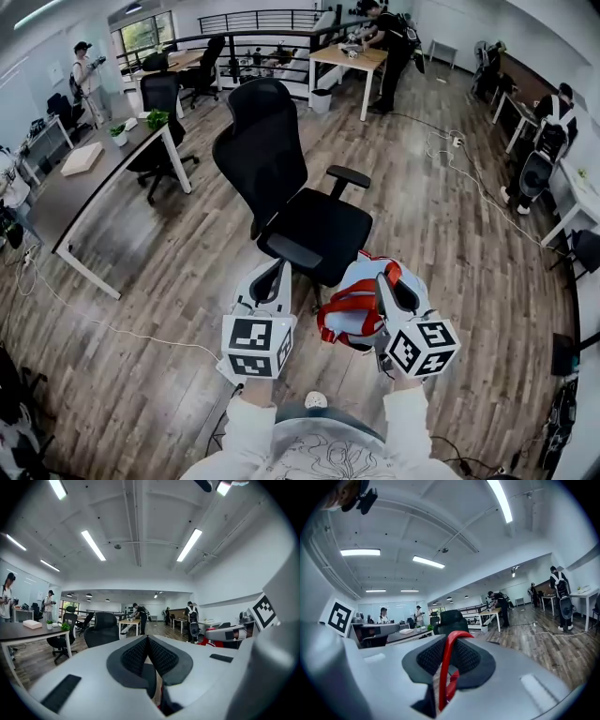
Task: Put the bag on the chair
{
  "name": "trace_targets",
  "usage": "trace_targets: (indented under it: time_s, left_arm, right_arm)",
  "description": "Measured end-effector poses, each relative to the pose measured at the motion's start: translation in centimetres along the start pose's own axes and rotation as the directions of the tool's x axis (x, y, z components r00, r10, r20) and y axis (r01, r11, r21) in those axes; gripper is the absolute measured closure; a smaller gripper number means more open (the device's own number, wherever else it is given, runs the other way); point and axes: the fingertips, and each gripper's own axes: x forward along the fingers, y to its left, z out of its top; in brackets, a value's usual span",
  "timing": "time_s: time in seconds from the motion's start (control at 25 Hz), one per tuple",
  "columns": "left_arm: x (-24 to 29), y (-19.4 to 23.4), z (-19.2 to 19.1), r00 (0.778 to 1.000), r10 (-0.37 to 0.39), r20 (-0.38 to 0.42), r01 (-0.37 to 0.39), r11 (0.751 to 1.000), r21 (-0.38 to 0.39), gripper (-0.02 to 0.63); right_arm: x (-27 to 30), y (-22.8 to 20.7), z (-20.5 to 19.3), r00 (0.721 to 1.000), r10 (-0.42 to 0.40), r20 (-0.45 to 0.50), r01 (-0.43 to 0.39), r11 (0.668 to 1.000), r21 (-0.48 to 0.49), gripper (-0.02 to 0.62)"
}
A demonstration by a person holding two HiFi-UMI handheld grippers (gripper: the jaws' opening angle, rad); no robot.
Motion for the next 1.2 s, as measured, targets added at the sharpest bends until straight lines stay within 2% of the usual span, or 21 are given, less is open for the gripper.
trace_targets:
  time_s: [0.32, 0.6, 1.2]
  left_arm:
    - [5.9, 1.1, -0.1, 0.999, 0.022, -0.027, -0.022, 1.000, -0.006, 0.600]
    - [11.7, 4.1, -1.2, 0.998, 0.030, -0.050, -0.031, 0.999, -0.020, 0.600]
    - [29.9, 12.4, 1.7, 0.997, -0.057, -0.043, 0.057, 0.998, -0.012, 0.600]
  right_arm:
    - [4.8, -4.1, 0.2, 1.000, 0.004, -0.029, -0.003, 1.000, 0.018, 0.537]
    - [10.5, -7.0, -0.8, 0.998, -0.009, -0.062, 0.012, 0.999, 0.046, 0.537]
    - [28.5, -12.6, 2.7, 0.997, -0.060, -0.054, 0.060, 0.998, 0.005, 0.537]
